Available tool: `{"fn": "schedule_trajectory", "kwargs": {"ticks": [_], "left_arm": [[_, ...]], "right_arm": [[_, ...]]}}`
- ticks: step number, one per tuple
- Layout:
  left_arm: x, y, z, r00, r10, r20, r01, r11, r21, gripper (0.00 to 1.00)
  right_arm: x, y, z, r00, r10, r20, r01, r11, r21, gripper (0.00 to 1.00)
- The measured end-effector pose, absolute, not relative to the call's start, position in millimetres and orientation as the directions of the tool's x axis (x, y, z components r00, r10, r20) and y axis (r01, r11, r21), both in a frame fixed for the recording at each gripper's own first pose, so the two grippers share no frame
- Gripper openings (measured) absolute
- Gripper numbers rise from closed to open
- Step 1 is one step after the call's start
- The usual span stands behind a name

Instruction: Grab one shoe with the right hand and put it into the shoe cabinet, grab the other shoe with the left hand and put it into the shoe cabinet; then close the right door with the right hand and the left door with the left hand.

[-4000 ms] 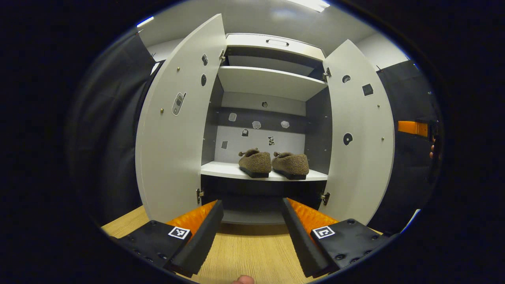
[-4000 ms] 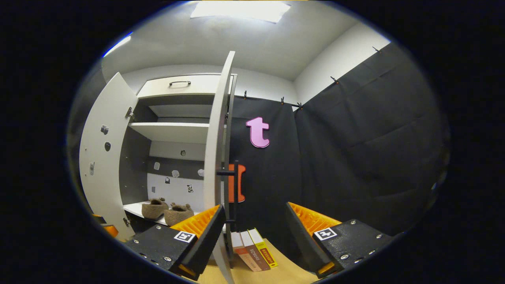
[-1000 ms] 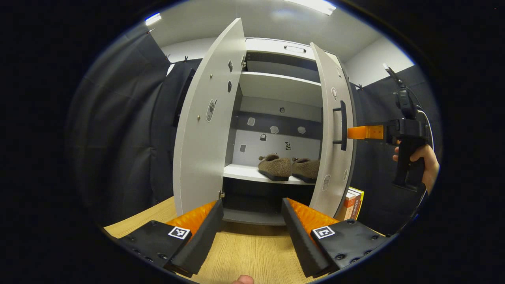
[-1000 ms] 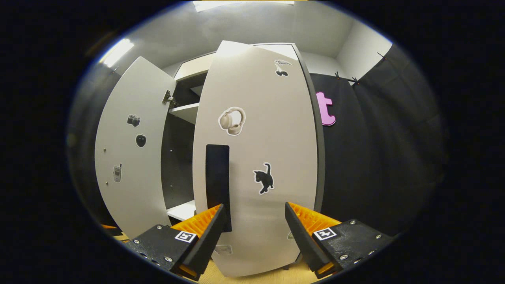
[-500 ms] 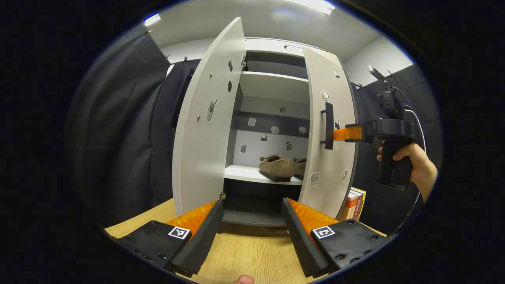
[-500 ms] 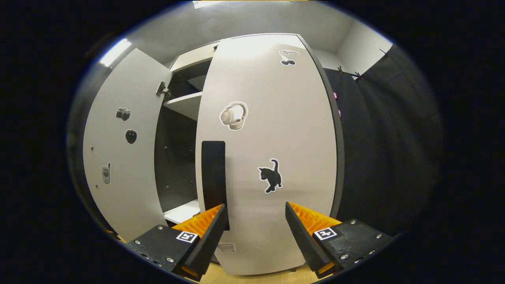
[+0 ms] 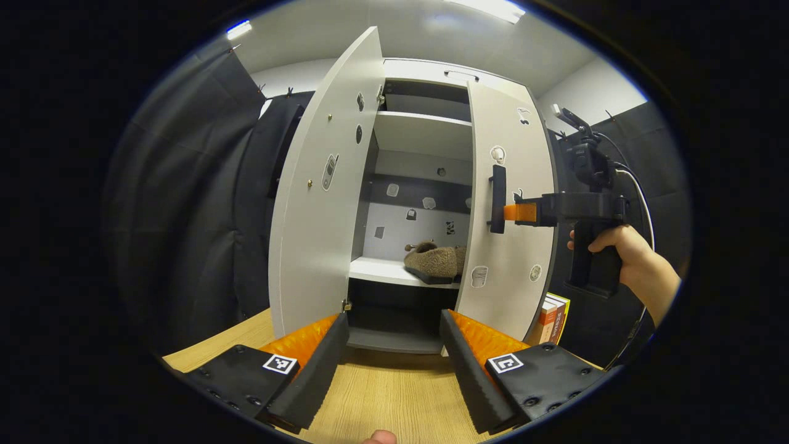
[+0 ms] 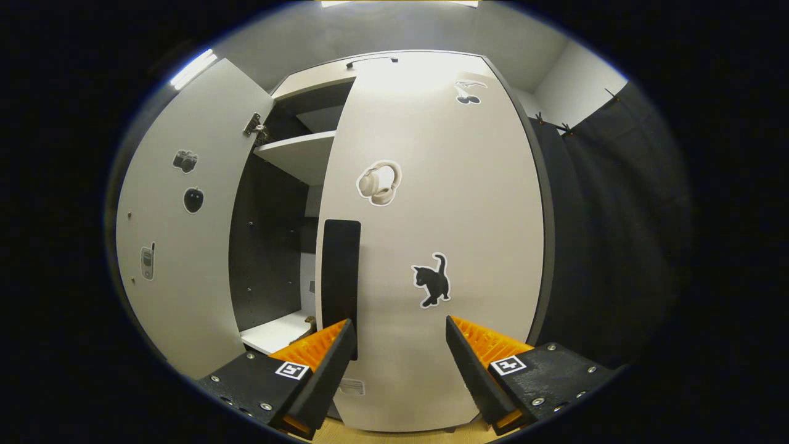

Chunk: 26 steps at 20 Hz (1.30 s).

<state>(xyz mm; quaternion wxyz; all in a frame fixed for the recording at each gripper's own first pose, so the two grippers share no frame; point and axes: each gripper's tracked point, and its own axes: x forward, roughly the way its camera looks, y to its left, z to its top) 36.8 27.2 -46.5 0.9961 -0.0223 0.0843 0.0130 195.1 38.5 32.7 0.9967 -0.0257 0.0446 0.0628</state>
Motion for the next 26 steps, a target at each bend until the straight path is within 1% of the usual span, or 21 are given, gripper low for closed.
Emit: {"fn": "schedule_trajectory", "kwargs": {"ticks": [3, 5, 8, 9, 11, 12, 13, 14, 16, 18, 20, 24, 25, 26], "left_arm": [[36.7, 30.2, -43.8, 0.986, 0.026, -0.167, -0.033, 0.999, -0.041, 0.96], [35.7, 31.1, -41.7, 0.986, 0.029, -0.164, -0.036, 0.998, -0.041, 0.99], [35.1, 30.3, -40.2, 0.985, 0.030, -0.170, -0.039, 0.998, -0.048, 0.99], [35.0, 28.2, -40.7, 0.984, 0.022, -0.176, -0.033, 0.998, -0.059, 0.97], [35.5, 23.6, -40.2, 0.984, 0.008, -0.178, -0.023, 0.997, -0.078, 0.96], [35.2, 22.5, -40.3, 0.984, 0.006, -0.180, -0.021, 0.996, -0.083, 0.99], [35.5, 22.2, -39.4, 0.984, 0.006, -0.178, -0.021, 0.996, -0.085, 0.99], [35.6, 20.8, -37.8, 0.985, 0.004, -0.173, -0.020, 0.996, -0.087, 0.96], [36.4, 21.2, -35.5, 0.986, 0.008, -0.165, -0.022, 0.996, -0.083, 0.97], [37.8, 20.2, -34.6, 0.986, 0.008, -0.169, -0.023, 0.996, -0.085, 0.96], [38.8, 20.7, -31.1, 0.987, 0.010, -0.162, -0.027, 0.994, -0.102, 0.97], [35.9, 38.4, -3.0, 0.993, 0.051, -0.110, -0.070, 0.982, -0.176, 0.96], [34.5, 51.7, 8.6, 0.993, 0.081, -0.091, -0.096, 0.980, -0.175, 0.97], [34.7, 67.6, 20.1, 0.990, 0.116, -0.076, -0.127, 0.980, -0.155, 0.94]], "right_arm": [[191.6, 35.2, 33.2, 0.988, 0.116, -0.102, -0.120, 0.992, -0.034, 0.91], [181.3, 33.0, 38.4, 0.989, 0.122, -0.086, -0.124, 0.992, -0.016, 0.92], [152.9, 24.0, 44.8, 0.991, 0.121, -0.054, -0.122, 0.992, -0.018, 0.92], [142.8, 19.3, 43.8, 0.992, 0.116, -0.055, -0.118, 0.993, -0.025, 0.92], [123.1, 11.9, 39.4, 0.992, 0.110, -0.069, -0.111, 0.994, -0.023, 0.92], [113.9, 8.0, 37.2, 0.992, 0.105, -0.070, -0.106, 0.994, -0.013, 0.92], [105.0, 3.4, 35.2, 0.993, 0.097, -0.072, -0.098, 0.995, -0.004, 0.92], [95.9, -1.8, 32.5, 0.994, 0.086, -0.069, -0.086, 0.996, 0.002, 0.92], [77.6, -12.5, 25.4, 0.996, 0.055, -0.065, -0.055, 0.998, 0.001, 0.92], [58.3, -19.5, 9.9, 0.996, 0.032, -0.089, -0.033, 0.999, -0.007, 0.92], [42.2, -21.3, -2.4, 0.995, 0.026, -0.101, -0.028, 1.000, -0.011, 0.92], [17.0, -15.2, -19.3, 0.995, 0.051, -0.082, -0.050, 0.999, 0.006, 0.92], [12.1, -14.2, -24.3, 0.995, 0.051, -0.085, -0.051, 0.999, 0.007, 0.92], [8.0, -13.2, -29.4, 0.994, 0.050, -0.094, -0.050, 0.999, 0.009, 0.92]]}}
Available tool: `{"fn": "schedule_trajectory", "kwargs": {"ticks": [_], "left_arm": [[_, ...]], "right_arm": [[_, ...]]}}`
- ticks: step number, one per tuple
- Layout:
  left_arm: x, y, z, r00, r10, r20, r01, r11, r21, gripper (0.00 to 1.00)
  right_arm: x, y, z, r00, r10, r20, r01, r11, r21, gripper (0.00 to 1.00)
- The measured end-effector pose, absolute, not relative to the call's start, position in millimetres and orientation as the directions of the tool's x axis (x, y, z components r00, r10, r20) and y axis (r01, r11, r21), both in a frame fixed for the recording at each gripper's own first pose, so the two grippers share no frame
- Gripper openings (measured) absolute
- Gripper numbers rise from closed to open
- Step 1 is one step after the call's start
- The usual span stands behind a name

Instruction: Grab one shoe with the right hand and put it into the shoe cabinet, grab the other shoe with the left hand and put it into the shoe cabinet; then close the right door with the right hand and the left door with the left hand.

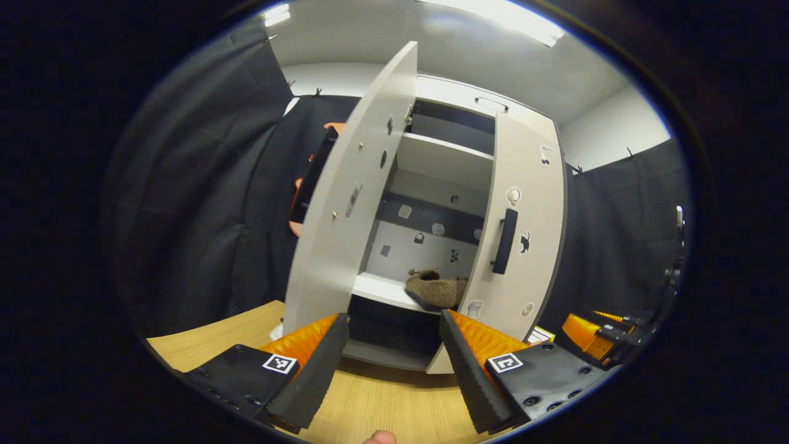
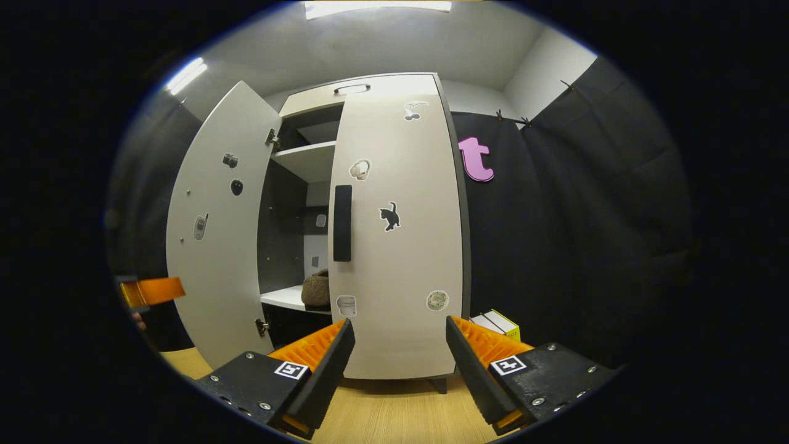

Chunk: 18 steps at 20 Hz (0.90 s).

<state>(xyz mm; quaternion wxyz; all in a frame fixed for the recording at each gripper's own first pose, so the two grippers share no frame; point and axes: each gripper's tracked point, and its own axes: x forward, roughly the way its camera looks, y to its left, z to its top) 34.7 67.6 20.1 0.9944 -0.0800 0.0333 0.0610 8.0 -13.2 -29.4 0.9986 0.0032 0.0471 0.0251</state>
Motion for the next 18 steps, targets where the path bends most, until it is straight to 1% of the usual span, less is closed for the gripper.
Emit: {"fn": "schedule_trajectory", "kwargs": {"ticks": [2, 3, 4, 5, 7, 8, 9, 11, 12, 13, 14, 15, 18], "left_arm": [[31.4, 103.8, 39.3, 0.977, 0.202, -0.064, -0.207, 0.974, -0.093, 1.00], [30.1, 121.0, 50.7, 0.971, 0.234, -0.052, -0.238, 0.968, -0.082, 0.97], [30.8, 139.7, 59.2, 0.960, 0.277, -0.036, -0.279, 0.956, -0.086, 0.96], [30.8, 159.7, 63.5, 0.947, 0.320, -0.027, -0.321, 0.943, -0.092, 0.94], [35.9, 201.0, 68.6, 0.916, 0.402, -0.020, -0.402, 0.913, -0.076, 0.94], [44.3, 219.0, 70.7, 0.904, 0.426, -0.021, -0.426, 0.902, -0.063, 0.96], [52.8, 233.5, 73.3, 0.897, 0.441, -0.018, -0.441, 0.896, -0.052, 0.94], [74.1, 252.7, 76.3, 0.898, 0.439, -0.019, -0.440, 0.897, -0.054, 0.99], [86.5, 256.4, 76.7, 0.906, 0.423, -0.026, -0.424, 0.903, -0.067, 0.99], [97.3, 256.6, 77.6, 0.911, 0.410, -0.031, -0.412, 0.908, -0.077, 0.97], [107.0, 255.9, 78.6, 0.918, 0.395, -0.030, -0.396, 0.915, -0.076, 0.99], [114.8, 253.5, 77.6, 0.923, 0.384, -0.033, -0.385, 0.920, -0.069, 0.99], [115.2, 253.7, 85.9, 0.919, 0.394, 0.006, -0.394, 0.919, -0.018, 0.92]], "right_arm": [[1.5, -9.8, -36.8, 0.993, 0.058, -0.106, -0.057, 0.998, 0.015, 0.92], [-1.4, -6.8, -38.4, 0.992, 0.071, -0.107, -0.070, 0.997, 0.018, 0.92], [-3.1, -4.0, -41.5, 0.990, 0.085, -0.112, -0.083, 0.996, 0.024, 0.92], [-5.0, -3.4, -45.1, 0.989, 0.091, -0.120, -0.089, 0.996, 0.026, 0.92], [-6.6, -3.8, -45.6, 0.988, 0.094, -0.124, -0.091, 0.995, 0.026, 0.92], [-7.0, -3.4, -45.1, 0.987, 0.097, -0.125, -0.094, 0.995, 0.028, 0.92], [-8.4, -3.3, -44.3, 0.987, 0.100, -0.124, -0.097, 0.995, 0.029, 0.92], [-10.4, -5.5, -43.8, 0.988, 0.092, -0.123, -0.090, 0.996, 0.025, 0.92], [-11.2, -6.0, -44.9, 0.988, 0.089, -0.127, -0.087, 0.996, 0.027, 0.92], [-12.4, -7.0, -45.4, 0.988, 0.086, -0.130, -0.083, 0.996, 0.028, 0.92], [-12.4, -8.4, -46.5, 0.987, 0.082, -0.136, -0.079, 0.996, 0.026, 0.92], [-14.3, -10.4, -47.6, 0.987, 0.078, -0.141, -0.075, 0.997, 0.024, 0.92], [-15.1, -18.4, -47.6, 0.988, 0.058, -0.145, -0.056, 0.998, 0.015, 0.92]]}}
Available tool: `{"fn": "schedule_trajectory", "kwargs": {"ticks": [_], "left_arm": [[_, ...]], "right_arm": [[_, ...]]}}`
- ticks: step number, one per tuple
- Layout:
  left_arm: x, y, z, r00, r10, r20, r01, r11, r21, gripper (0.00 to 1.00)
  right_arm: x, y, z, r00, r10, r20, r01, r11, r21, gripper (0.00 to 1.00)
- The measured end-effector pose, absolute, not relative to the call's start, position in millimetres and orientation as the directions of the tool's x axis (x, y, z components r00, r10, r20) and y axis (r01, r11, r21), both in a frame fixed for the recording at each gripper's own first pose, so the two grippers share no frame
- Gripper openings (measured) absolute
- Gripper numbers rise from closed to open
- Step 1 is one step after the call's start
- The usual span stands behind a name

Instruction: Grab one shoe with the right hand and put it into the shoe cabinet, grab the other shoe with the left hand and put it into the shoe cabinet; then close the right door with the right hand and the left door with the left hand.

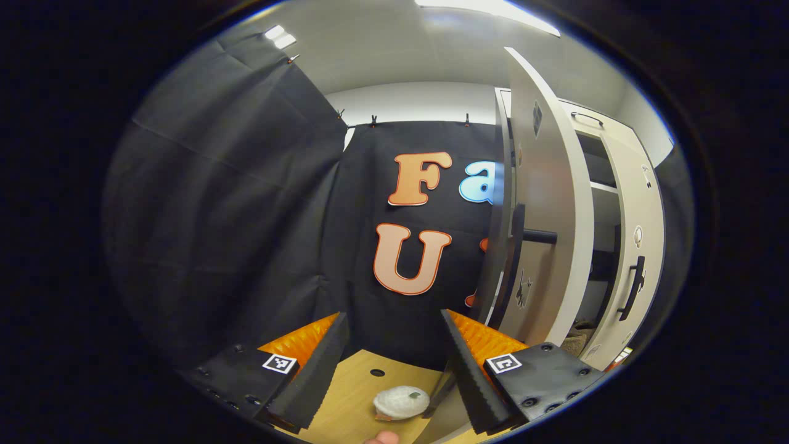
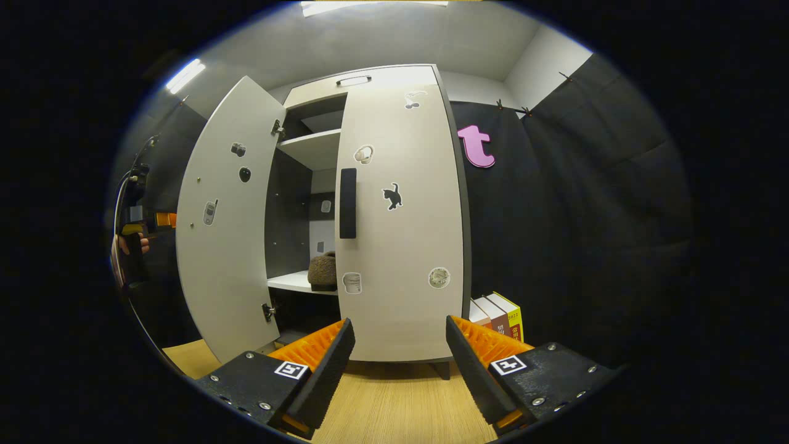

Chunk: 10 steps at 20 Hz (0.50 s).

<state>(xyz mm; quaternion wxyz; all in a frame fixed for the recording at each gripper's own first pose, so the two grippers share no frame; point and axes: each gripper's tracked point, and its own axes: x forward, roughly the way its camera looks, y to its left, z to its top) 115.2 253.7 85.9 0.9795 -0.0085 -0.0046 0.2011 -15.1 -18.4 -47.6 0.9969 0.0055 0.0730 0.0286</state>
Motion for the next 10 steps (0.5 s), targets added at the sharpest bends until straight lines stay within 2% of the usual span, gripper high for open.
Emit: {"fn": "schedule_trajectory", "kwargs": {"ticks": [2, 3, 6, 8, 10], "left_arm": [[115.3, 247.6, 85.5, 0.925, 0.381, 0.006, -0.381, 0.925, -0.010, 0.96], [116.2, 241.8, 85.7, 0.932, 0.362, 0.006, -0.362, 0.932, -0.007, 0.92], [117.8, 220.4, 84.8, 0.954, 0.300, 0.015, -0.300, 0.954, -0.003, 0.89], [120.2, 195.9, 82.4, 0.970, 0.244, -0.001, -0.244, 0.970, -0.016, 0.99], [123.5, 166.9, 78.9, 0.983, 0.185, -0.015, -0.185, 0.983, -0.022, 0.92]], "right_arm": [[-14.7, -21.7, -48.0, 0.988, 0.048, -0.147, -0.047, 0.999, 0.012, 0.92], [-15.7, -21.9, -48.3, 0.988, 0.049, -0.148, -0.047, 0.999, 0.014, 0.92], [-12.9, -18.9, -48.1, 0.987, 0.058, -0.149, -0.057, 0.998, 0.012, 0.92], [-14.0, -15.9, -45.8, 0.987, 0.066, -0.145, -0.065, 0.998, 0.013, 0.92], [-15.0, -14.8, -44.9, 0.987, 0.070, -0.144, -0.069, 0.998, 0.014, 0.92]]}}
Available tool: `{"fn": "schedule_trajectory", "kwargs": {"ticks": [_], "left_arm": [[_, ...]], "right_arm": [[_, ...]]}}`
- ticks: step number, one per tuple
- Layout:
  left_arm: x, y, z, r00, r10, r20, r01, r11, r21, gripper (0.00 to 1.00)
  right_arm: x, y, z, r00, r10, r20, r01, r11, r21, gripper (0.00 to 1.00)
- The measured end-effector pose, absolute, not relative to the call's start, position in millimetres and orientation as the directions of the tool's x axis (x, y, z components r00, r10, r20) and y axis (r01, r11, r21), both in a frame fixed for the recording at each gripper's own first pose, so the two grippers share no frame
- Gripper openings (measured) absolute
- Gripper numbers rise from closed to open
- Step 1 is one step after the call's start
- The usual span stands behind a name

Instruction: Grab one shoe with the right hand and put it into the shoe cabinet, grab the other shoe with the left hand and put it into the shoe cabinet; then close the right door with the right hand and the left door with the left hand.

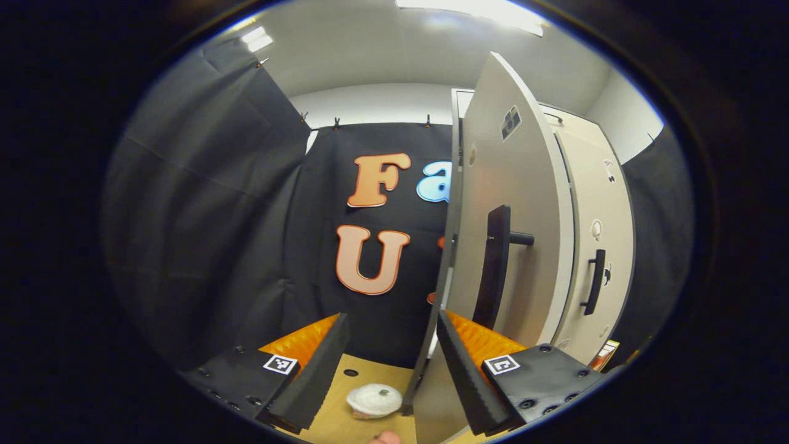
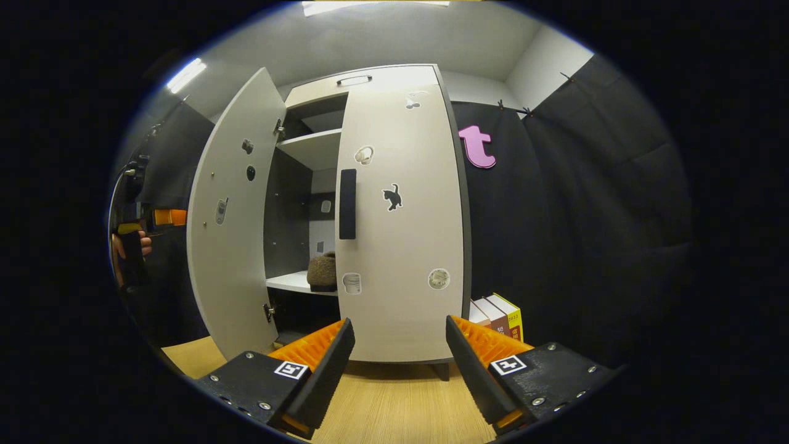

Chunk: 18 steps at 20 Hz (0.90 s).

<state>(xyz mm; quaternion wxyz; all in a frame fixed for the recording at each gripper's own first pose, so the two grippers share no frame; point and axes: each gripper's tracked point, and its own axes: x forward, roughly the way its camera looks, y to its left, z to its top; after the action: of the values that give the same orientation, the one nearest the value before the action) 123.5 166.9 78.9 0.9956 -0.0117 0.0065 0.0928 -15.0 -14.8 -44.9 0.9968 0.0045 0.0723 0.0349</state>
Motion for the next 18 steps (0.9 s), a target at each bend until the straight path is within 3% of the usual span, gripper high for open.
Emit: {"fn": "schedule_trajectory", "kwargs": {"ticks": [1, 2, 5, 8, 18], "left_arm": [[128.8, 153.3, 78.5, 0.988, 0.156, -0.013, -0.156, 0.988, -0.018, 0.90], [134.0, 138.4, 77.9, 0.992, 0.127, -0.011, -0.127, 0.992, -0.011, 0.99], [149.7, 101.8, 72.2, 0.998, 0.070, -0.001, -0.070, 0.997, -0.012, 0.94], [163.0, 88.1, 66.2, 0.998, 0.067, 0.000, -0.067, 0.996, -0.054, 0.99], [193.8, 12.4, 66.7, 0.996, -0.090, -0.002, 0.090, 0.994, -0.062, 0.99]], "right_arm": [[-16.4, -15.5, -43.9, 0.987, 0.069, -0.143, -0.068, 0.998, 0.012, 0.92], [-17.3, -15.6, -43.0, 0.988, 0.067, -0.142, -0.067, 0.998, 0.011, 0.92], [-23.6, -20.1, -39.2, 0.989, 0.052, -0.138, -0.052, 0.999, 0.006, 0.92], [-28.2, -25.9, -39.2, 0.990, 0.031, -0.141, -0.032, 0.999, -0.005, 0.92], [-32.6, -32.3, -38.2, 0.989, -0.006, -0.150, 0.004, 1.000, -0.008, 0.92]]}}
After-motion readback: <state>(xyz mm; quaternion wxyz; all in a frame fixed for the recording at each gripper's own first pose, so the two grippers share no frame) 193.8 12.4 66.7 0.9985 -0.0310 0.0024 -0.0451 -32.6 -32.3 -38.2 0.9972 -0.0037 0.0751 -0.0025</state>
